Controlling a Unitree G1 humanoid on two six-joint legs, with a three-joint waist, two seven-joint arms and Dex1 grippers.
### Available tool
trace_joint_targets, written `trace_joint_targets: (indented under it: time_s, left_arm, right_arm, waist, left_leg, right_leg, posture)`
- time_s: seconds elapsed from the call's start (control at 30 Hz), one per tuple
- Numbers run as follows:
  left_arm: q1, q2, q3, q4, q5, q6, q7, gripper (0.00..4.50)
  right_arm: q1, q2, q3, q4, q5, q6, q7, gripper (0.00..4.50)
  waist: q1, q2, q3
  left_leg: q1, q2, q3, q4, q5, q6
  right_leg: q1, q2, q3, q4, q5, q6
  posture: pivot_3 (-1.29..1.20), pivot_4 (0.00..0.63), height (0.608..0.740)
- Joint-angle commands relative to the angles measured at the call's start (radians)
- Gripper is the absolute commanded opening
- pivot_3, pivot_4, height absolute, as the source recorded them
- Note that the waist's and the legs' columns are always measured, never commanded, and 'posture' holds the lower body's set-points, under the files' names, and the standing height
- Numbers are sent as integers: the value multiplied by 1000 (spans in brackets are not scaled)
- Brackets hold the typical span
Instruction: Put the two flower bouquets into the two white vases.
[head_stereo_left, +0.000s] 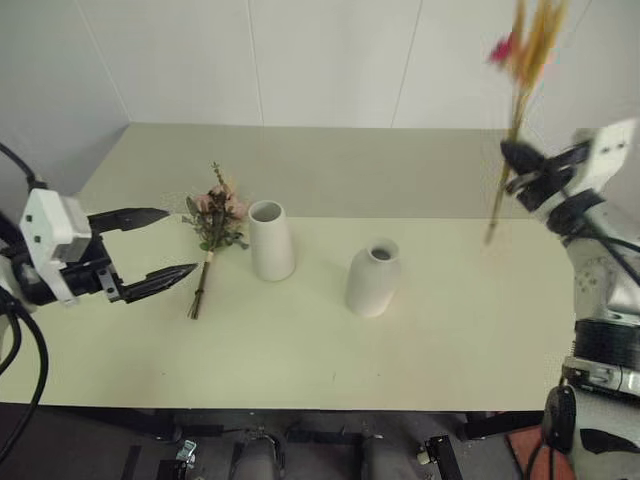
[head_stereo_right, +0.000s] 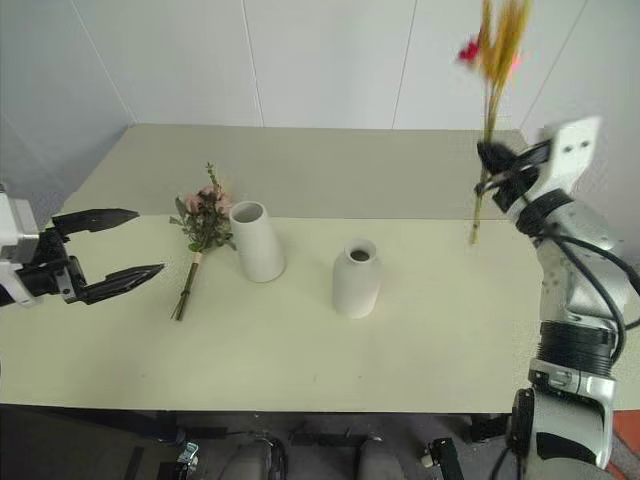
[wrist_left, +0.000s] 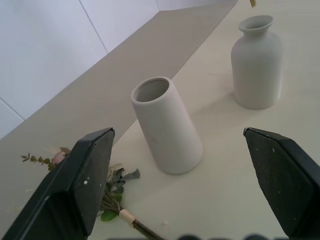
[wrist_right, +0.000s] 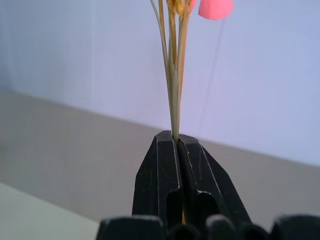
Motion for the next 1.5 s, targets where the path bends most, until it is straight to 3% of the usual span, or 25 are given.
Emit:
trace_joint_targets:
  time_s: [0.03, 0.2, 0.83, 1.33, 1.5]
  left_arm:
    - [19, 30, 60, -1, 10, -7, -13, 4500]
    - [30, 37, 82, 10, 12, -9, -24, 4500]
    - [74, 10, 90, -24, 13, -3, 7, 4500]
    - [85, 10, 98, -41, 4, 5, 27, 4500]
    - [84, 13, 101, -40, 1, 8, 25, 4500]
  right_arm:
    - [8, 0, -80, -113, 237, 89, 48, 50]
    - [74, 1, -46, -197, 380, 151, 129, 50]
    - [21, 152, 138, -179, 331, 59, 107, 50]
    - [173, 225, 216, -170, 208, -92, 204, 50]
    - [233, 180, 217, -197, 238, -66, 291, 1396]
  waist:
    - [5, -1, -1]
    - [4, -2, -1]
    - [3, -2, -1]
    - [3, -2, -1]
    - [6, -2, -1]
  left_leg:
    - [0, 1, 0, 0, 0, 0]
    - [2, 2, 1, 0, 0, 0]
    - [0, 5, 1, 0, 0, 0]
    - [0, 5, 1, 0, 0, 0]
    - [0, 5, 1, 0, 0, 0]
  right_leg:
    - [1, 0, -1, 0, 0, -1]
    - [1, 0, -2, 0, 1, -3]
    - [-1, 3, -1, 0, 1, -4]
    - [-2, 3, -2, 0, 1, -4]
    - [-2, 3, -2, 0, 1, -4]
  posture:
    - [0, 150, 740]
    - [0, 150, 740]
    - [0, 150, 740]
    - [0, 150, 740]
    - [0, 150, 740]
